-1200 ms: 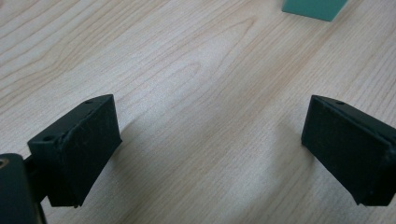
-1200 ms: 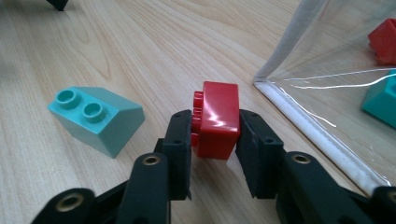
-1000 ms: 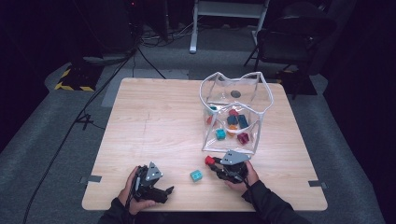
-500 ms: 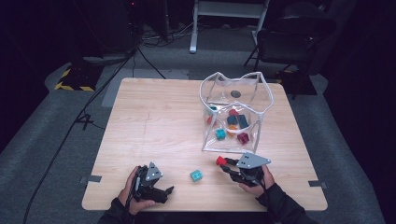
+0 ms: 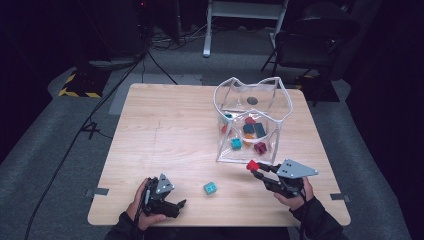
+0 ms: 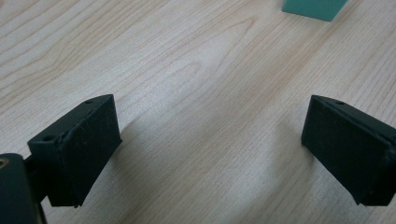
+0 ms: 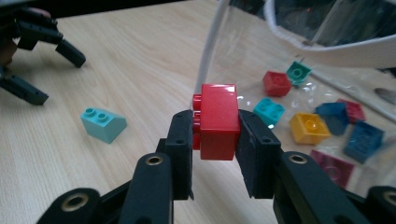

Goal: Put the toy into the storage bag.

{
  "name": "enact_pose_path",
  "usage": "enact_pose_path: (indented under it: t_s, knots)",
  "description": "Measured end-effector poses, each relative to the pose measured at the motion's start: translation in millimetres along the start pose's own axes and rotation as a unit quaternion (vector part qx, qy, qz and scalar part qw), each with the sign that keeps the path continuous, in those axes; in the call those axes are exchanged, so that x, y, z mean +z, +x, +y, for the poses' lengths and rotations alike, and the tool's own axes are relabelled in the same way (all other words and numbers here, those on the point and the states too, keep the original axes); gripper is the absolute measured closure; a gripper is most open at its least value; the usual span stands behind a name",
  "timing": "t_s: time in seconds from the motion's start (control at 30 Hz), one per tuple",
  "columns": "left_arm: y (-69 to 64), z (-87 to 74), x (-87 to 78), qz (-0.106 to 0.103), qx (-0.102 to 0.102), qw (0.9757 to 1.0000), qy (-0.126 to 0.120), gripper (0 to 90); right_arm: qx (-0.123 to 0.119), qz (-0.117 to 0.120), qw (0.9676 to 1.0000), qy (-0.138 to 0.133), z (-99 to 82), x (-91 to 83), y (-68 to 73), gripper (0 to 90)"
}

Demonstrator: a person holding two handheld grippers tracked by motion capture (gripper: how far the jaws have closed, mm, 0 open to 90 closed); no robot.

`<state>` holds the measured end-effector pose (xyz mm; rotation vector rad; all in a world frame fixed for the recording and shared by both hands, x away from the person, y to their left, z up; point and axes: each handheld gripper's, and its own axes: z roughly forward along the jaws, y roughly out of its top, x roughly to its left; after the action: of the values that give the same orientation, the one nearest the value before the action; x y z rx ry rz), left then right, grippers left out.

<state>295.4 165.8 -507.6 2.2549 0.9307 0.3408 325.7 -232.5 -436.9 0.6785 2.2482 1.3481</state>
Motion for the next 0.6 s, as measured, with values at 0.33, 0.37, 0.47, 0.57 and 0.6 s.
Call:
enact_pose_path:
  t_s: [0.33,0.37,0.47,0.57,0.6]
  knots:
    - [0.5,0.3,0.1,0.0,0.003,1.0,0.001,4.6,0.013,-0.047,0.9977,-0.046,24.3,-37.2,-23.0,68.1]
    - [0.5,0.3,0.1,0.0,0.003,1.0,0.001,4.6,0.012,-0.052,0.9972,-0.052,29.3,-41.8,-25.4,68.1]
    - [0.4,0.4,0.2,0.0,0.002,1.0,0.001,4.5,0.008,-0.067,0.9957,-0.064,41.0,-51.5,-30.4,68.1]
    - [0.4,0.4,0.2,0.0,0.002,1.0,0.0,4.5,0.005,-0.079,0.9941,-0.074,52.4,-59.9,-35.3,68.1]
    - [0.4,0.4,0.2,0.0,0.002,1.0,0.001,4.5,0.007,-0.081,0.9937,-0.077,55.8,-62.1,-37.4,68.1]
